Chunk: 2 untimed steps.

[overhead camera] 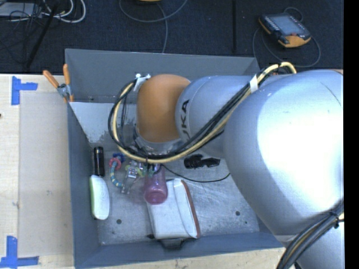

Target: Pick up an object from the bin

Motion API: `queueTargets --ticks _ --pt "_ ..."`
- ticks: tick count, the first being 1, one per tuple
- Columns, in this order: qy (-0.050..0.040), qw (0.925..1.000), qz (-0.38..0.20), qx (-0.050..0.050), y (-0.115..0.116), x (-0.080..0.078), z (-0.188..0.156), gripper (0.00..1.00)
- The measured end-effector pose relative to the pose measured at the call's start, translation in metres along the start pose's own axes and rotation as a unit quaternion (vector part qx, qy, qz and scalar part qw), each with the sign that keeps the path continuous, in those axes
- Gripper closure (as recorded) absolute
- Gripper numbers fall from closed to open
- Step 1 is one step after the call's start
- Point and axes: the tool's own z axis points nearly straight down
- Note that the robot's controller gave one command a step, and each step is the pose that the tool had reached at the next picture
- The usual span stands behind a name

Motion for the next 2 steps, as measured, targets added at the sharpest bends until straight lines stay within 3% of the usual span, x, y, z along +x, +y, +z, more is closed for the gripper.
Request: queueTargets --ticks 1,2 --pt "0.0001 0.9959 -0.090 -0.001 -0.0424 -0.0200 -0.0015 1.00" --pt "0.0001 0.9959 -0.090 -0.001 -0.0424 -0.0200 -0.0015 1.00"
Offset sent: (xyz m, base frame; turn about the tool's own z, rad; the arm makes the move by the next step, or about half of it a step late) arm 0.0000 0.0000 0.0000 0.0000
